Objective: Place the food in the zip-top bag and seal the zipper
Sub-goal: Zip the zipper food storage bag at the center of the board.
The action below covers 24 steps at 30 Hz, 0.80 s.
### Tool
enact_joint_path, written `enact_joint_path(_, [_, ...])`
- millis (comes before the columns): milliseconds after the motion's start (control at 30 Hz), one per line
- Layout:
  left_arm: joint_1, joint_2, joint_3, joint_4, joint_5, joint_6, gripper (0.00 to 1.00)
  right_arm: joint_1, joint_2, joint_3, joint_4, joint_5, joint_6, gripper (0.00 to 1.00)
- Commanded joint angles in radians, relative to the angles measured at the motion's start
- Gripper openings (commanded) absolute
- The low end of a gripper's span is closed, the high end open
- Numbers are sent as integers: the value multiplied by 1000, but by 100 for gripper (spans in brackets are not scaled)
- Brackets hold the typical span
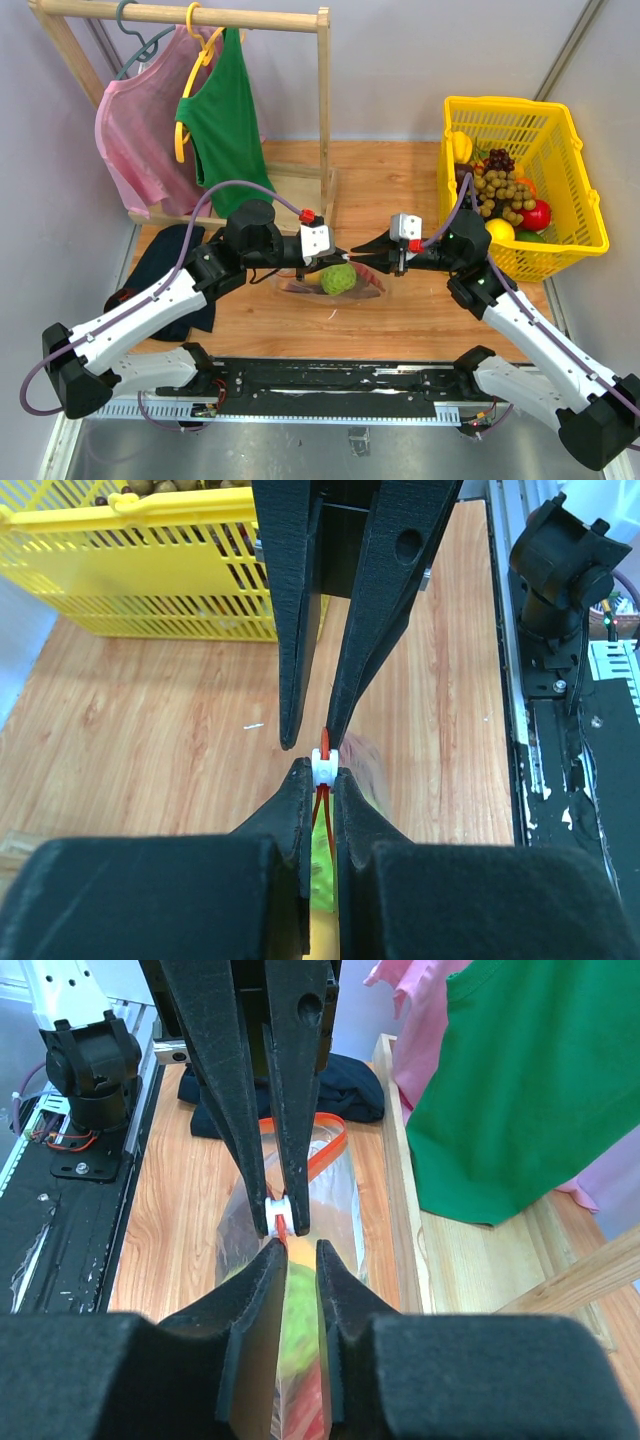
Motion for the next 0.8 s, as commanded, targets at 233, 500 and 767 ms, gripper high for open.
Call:
enact_joint_path(233, [-4, 9, 36, 12, -8, -2, 0, -1, -20, 33, -17, -51, -19, 24])
enact_joint_path(500, [-5, 10, 35, 12, -11, 1, 0, 0, -26, 33, -15, -63, -16, 24])
enact_joint_path(767, [-5, 10, 34, 9, 0, 6, 0, 0, -22, 36, -14, -61, -8, 18])
